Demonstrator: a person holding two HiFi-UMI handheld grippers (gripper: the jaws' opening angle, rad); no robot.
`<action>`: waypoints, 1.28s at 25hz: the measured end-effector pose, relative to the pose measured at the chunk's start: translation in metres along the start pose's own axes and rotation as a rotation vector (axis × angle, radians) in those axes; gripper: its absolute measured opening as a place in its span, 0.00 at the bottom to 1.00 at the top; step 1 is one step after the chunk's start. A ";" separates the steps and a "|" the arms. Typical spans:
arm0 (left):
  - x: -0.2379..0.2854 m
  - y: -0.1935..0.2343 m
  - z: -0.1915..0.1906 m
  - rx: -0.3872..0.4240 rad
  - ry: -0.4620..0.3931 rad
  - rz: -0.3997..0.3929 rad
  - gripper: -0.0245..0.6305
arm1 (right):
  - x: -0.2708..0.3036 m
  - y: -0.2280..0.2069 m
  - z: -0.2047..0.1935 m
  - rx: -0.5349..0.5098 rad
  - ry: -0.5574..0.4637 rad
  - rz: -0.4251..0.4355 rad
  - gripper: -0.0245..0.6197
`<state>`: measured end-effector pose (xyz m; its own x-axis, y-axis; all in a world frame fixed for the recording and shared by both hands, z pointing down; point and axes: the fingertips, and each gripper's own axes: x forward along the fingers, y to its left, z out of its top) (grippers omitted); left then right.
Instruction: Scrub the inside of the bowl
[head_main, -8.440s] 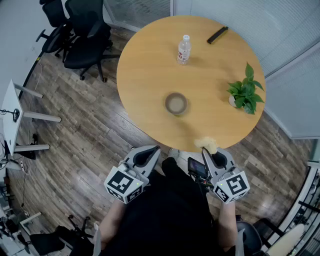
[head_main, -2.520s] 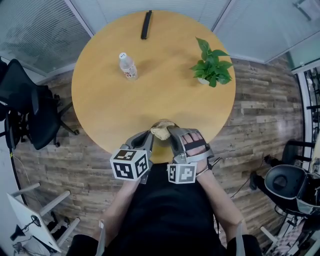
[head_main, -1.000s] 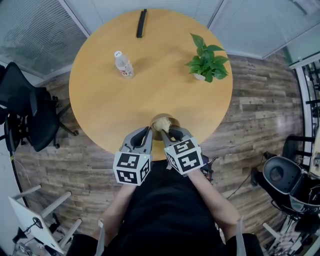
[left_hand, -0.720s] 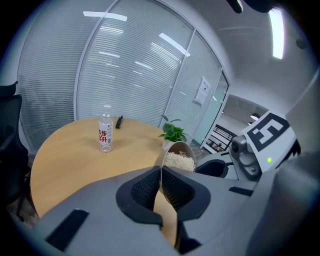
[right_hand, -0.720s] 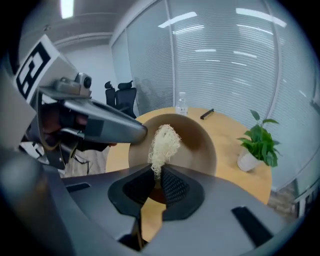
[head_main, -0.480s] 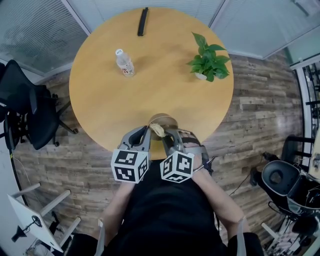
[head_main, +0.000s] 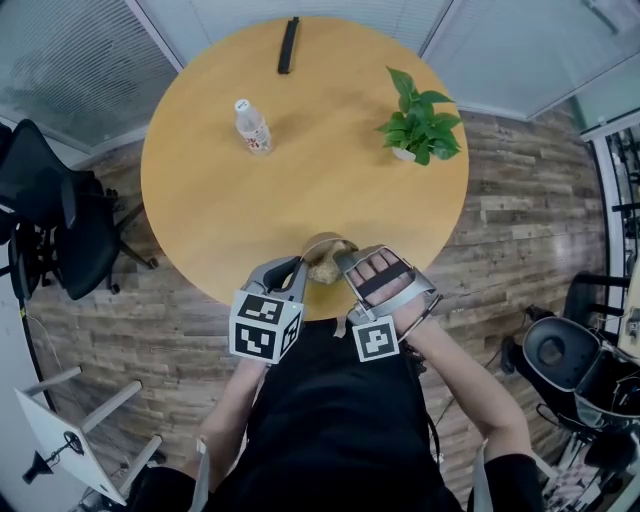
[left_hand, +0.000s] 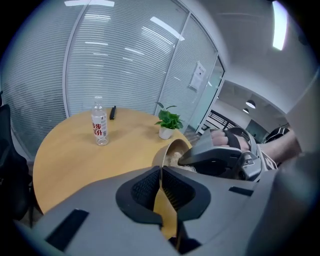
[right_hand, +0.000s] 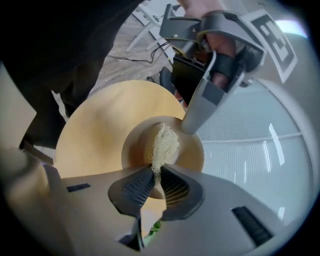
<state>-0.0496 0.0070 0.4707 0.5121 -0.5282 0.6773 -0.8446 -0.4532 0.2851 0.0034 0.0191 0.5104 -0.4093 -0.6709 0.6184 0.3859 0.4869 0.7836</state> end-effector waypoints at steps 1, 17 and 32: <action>0.001 -0.001 -0.001 0.006 0.008 0.000 0.07 | 0.000 -0.003 -0.001 -0.046 0.001 -0.020 0.10; -0.004 0.005 -0.001 -0.025 -0.035 0.028 0.07 | 0.001 0.010 0.014 0.340 0.002 0.074 0.10; -0.002 0.012 0.008 -0.108 -0.119 0.036 0.06 | -0.003 -0.004 0.006 1.268 0.025 0.321 0.10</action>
<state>-0.0599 -0.0030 0.4674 0.4907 -0.6271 0.6050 -0.8713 -0.3561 0.3375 -0.0018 0.0226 0.5052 -0.4243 -0.4307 0.7965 -0.5855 0.8015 0.1215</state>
